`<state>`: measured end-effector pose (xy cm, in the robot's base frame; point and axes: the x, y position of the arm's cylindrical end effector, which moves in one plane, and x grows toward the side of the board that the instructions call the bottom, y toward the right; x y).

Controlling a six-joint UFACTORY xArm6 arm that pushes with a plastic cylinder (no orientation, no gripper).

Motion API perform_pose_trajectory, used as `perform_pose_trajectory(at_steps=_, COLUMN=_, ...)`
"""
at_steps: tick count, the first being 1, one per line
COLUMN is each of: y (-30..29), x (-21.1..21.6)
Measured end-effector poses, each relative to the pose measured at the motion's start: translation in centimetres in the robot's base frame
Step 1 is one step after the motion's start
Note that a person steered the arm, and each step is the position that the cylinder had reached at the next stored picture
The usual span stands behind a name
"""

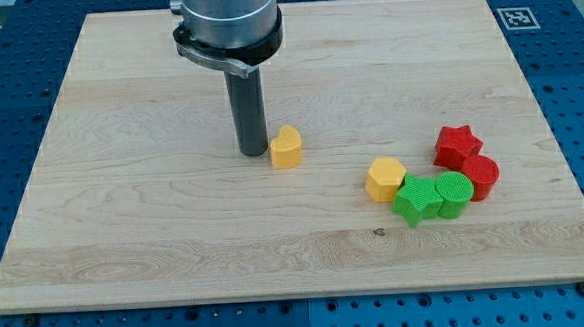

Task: Push yellow heart closer to yellow hexagon

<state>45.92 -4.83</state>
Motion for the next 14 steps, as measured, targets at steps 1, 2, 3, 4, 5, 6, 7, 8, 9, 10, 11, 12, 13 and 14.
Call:
perform_pose_trajectory(at_steps=1, y=0.9, x=0.3)
perform_pose_trajectory(at_steps=2, y=4.1, x=0.4)
perform_pose_trajectory(at_steps=3, y=4.7, x=1.6)
perform_pose_trajectory(at_steps=4, y=2.6, x=3.4)
perform_pose_trajectory(at_steps=5, y=6.4, x=3.4)
perform_pose_trajectory(at_steps=6, y=7.0, x=3.4)
perform_pose_trajectory(at_steps=7, y=7.6, x=3.4)
perform_pose_trajectory(at_steps=8, y=8.1, x=3.3)
perform_pose_trajectory(at_steps=9, y=8.2, x=3.3)
perform_pose_trajectory(at_steps=10, y=8.2, x=1.1)
perform_pose_trajectory(at_steps=11, y=8.3, x=0.1)
perform_pose_trajectory(at_steps=12, y=6.7, x=-0.3)
perform_pose_trajectory(at_steps=13, y=6.5, x=-4.2)
perform_pose_trajectory(at_steps=14, y=10.1, x=-4.6)
